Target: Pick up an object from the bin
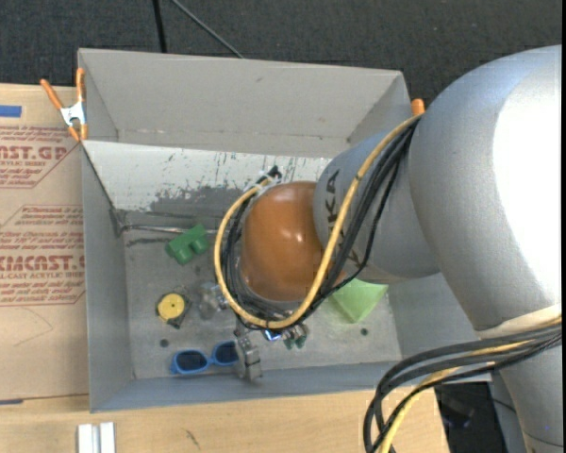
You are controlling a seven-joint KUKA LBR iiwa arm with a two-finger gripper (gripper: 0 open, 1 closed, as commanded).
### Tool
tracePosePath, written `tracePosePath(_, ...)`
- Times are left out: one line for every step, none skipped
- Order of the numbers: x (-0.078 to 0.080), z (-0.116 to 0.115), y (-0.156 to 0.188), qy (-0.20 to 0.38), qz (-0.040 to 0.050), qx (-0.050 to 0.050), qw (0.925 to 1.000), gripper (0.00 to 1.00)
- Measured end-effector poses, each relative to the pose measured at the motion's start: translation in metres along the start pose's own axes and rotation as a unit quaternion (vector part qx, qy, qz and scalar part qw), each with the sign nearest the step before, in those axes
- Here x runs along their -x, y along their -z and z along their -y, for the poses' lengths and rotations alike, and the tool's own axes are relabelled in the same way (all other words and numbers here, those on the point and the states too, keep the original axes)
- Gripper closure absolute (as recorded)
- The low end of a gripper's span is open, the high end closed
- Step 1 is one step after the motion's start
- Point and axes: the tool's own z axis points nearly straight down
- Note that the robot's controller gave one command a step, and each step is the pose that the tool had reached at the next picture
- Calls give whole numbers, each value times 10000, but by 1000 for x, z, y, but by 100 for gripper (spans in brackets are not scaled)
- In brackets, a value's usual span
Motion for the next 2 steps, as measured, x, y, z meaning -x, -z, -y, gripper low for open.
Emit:
tracePosePath(-3,0,-2,-15,-50,6,10000,100)
tracePosePath(41,18,103,38,6,-7,10000,100)
